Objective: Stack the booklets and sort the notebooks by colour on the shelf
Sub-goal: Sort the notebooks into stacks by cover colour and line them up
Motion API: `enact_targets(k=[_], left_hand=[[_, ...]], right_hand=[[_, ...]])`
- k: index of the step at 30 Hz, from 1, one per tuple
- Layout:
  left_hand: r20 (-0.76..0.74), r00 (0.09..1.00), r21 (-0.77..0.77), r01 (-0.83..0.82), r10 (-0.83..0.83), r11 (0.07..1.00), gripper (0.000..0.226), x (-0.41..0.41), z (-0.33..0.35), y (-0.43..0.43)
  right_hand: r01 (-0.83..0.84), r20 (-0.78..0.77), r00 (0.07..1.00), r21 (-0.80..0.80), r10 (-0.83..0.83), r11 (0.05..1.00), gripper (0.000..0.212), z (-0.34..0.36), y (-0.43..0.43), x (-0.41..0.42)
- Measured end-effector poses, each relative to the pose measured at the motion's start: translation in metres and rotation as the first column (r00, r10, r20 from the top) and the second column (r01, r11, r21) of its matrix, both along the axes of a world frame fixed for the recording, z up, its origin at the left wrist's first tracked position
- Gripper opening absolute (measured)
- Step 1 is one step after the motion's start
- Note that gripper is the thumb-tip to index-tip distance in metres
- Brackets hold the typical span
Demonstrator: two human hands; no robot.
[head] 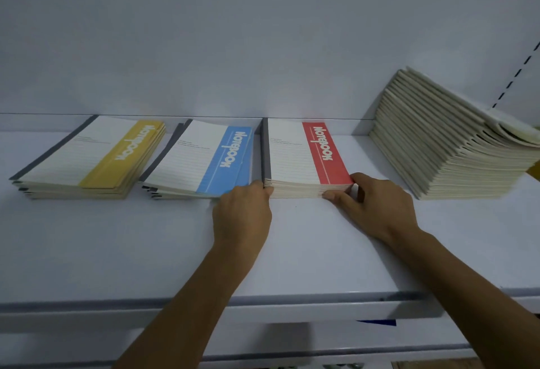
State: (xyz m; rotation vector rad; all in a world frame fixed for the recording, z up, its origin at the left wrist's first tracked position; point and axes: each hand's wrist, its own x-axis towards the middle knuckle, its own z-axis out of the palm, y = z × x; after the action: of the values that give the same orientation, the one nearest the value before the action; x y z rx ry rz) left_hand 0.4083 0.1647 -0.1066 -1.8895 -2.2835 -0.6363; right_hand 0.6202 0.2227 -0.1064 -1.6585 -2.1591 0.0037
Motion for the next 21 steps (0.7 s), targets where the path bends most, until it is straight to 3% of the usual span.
enact_targets(k=[5, 10, 16, 21], left_hand=[[0.004, 1.0, -0.01, 0.013, -0.013, 1.0, 0.034, -0.001, -0.001, 0.001], [0.047, 0.999, 0.015, -0.004, 0.003, 1.0, 0.031, 0.001, -0.002, 0.002], [0.168, 0.985, 0.06, 0.034, -0.044, 0.998, 0.03, -0.003, -0.002, 0.001], [0.186, 0.982, 0.106, 0.021, -0.04, 0.994, 0.029, -0.003, -0.005, 0.003]], right_hand=[[-0.016, -0.058, 0.998, -0.036, 0.013, 0.999, 0.053, 0.0, 0.002, 0.004], [-0.015, -0.079, 0.997, -0.055, 0.011, 0.998, 0.066, 0.001, -0.001, 0.002], [-0.022, -0.076, 0.997, -0.03, 0.02, 0.999, 0.049, -0.004, 0.004, 0.004], [-0.059, -0.059, 0.996, 0.045, 0.062, 0.997, 0.073, -0.009, 0.005, 0.003]])
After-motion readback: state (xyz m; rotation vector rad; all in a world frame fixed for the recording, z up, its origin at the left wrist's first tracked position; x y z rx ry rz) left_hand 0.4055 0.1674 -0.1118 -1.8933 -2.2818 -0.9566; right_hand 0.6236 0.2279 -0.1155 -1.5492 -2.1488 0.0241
